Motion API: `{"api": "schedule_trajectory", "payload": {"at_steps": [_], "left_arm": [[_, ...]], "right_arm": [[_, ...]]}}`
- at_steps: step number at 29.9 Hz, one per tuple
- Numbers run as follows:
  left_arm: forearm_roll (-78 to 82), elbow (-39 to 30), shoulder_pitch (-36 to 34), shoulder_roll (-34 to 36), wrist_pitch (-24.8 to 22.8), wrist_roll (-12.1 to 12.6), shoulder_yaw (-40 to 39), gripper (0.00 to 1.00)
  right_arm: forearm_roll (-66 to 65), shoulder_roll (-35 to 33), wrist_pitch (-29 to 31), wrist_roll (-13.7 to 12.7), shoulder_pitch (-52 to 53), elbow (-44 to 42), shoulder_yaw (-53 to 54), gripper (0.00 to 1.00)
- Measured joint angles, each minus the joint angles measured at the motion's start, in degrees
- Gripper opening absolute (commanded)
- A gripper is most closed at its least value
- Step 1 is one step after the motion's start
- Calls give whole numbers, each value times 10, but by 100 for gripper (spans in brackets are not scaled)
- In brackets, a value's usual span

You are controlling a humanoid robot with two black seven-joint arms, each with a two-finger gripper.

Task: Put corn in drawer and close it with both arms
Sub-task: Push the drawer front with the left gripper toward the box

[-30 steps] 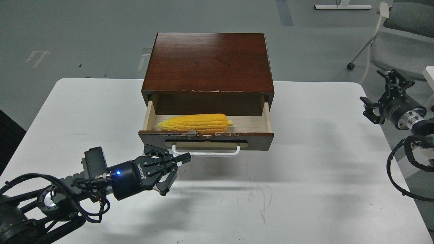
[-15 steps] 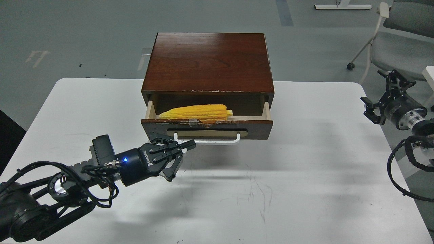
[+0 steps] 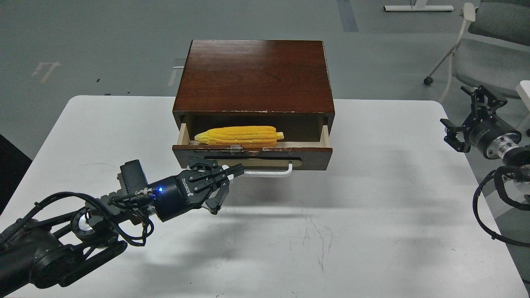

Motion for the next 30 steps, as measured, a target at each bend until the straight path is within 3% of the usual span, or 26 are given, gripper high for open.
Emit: {"api": "schedule_trajectory", "payload": {"at_steps": [30], "left_arm": [[0,-29,17,42,-1,0,23,0]], "right_arm": [[0,8,2,0,-3,-18,0,96]]}}
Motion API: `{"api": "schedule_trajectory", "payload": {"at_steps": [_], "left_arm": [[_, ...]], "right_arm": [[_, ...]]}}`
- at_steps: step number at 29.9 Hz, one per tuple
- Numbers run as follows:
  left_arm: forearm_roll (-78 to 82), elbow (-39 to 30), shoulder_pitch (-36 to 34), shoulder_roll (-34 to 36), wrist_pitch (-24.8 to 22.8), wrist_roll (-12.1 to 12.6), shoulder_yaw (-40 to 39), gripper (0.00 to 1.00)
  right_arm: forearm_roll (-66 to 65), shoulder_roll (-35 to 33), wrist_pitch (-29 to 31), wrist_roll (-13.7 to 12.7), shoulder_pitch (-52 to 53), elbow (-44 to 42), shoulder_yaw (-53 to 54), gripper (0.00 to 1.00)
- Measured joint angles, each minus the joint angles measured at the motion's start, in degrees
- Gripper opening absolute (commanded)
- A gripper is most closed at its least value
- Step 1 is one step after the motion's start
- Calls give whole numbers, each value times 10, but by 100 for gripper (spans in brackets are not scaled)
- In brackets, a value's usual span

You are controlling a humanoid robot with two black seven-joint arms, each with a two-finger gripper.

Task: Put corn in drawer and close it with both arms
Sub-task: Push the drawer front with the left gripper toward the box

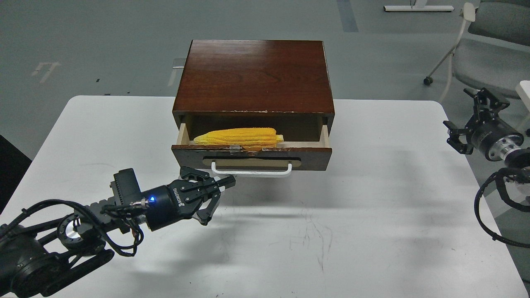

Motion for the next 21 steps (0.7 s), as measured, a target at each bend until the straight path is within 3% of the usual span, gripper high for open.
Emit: {"api": "schedule_trajectory", "payload": {"at_steps": [21], "left_arm": [[0,25,-10,-28,0,0,-38,0]], "right_arm": [[-3,1,-2,0,0,-1,0,96]]}}
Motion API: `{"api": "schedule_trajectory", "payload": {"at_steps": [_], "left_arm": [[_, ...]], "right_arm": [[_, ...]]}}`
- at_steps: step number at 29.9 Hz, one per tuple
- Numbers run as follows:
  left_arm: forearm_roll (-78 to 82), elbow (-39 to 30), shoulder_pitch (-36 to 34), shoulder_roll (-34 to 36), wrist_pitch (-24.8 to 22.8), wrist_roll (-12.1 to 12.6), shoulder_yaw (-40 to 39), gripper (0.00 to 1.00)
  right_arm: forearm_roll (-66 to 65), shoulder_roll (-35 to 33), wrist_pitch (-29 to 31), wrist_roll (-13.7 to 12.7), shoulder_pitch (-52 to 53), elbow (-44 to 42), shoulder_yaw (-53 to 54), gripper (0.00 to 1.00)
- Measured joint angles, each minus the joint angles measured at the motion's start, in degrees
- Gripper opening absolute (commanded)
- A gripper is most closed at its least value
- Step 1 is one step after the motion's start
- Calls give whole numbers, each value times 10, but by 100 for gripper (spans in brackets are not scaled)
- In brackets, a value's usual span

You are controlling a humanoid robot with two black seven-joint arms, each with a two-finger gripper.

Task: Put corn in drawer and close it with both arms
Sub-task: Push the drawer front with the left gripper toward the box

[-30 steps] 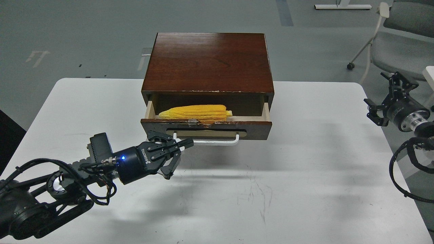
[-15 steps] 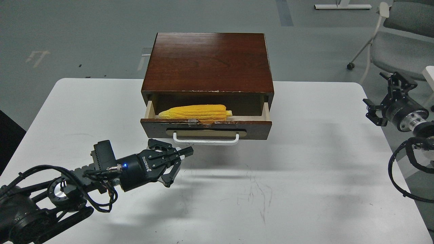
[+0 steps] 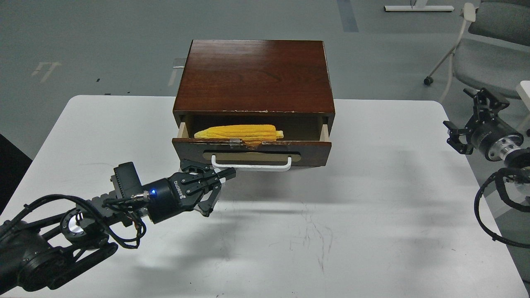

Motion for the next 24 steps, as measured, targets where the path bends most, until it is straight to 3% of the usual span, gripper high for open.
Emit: {"api": "schedule_trajectory", "payload": {"at_steps": [24], "left_arm": [[0,92,-41,-60,0,0,-3,0]], "right_arm": [[0,0,4,0,0,-19,0,96]]}}
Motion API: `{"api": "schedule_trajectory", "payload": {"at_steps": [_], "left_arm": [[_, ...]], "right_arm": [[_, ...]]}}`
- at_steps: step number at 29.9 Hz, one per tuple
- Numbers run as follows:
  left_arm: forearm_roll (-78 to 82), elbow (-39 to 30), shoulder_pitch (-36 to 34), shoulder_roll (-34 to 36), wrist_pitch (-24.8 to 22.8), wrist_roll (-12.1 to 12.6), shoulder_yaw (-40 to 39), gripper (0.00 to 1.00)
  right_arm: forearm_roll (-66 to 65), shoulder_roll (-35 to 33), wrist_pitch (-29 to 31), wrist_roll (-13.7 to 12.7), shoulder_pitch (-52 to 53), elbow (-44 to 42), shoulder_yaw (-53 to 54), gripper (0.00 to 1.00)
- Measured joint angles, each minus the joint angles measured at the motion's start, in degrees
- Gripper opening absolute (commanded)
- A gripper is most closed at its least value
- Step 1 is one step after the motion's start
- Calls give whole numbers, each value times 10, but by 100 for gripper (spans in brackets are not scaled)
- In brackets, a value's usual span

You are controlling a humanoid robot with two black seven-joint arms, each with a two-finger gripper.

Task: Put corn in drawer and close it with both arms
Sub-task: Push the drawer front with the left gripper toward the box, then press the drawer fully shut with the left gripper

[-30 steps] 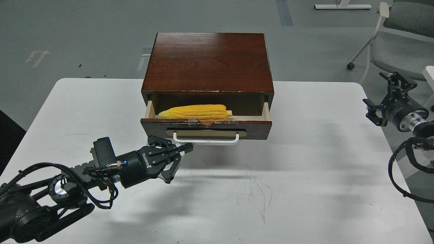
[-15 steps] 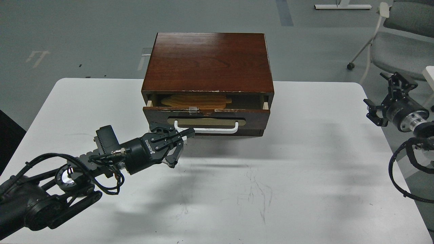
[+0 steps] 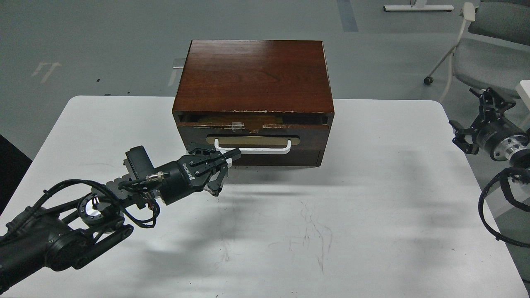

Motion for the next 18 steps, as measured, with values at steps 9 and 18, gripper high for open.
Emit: {"api": "schedule_trajectory", "payload": {"at_steps": [9,18], "left_arm": [[0,31,-13,-14,0,0,-4,0],[0,52,-18,-22,0,0,-4,0]], "right_arm": [[0,0,0,0,0,0,0,96],[0,1,0,0,0,0,0,96]]}}
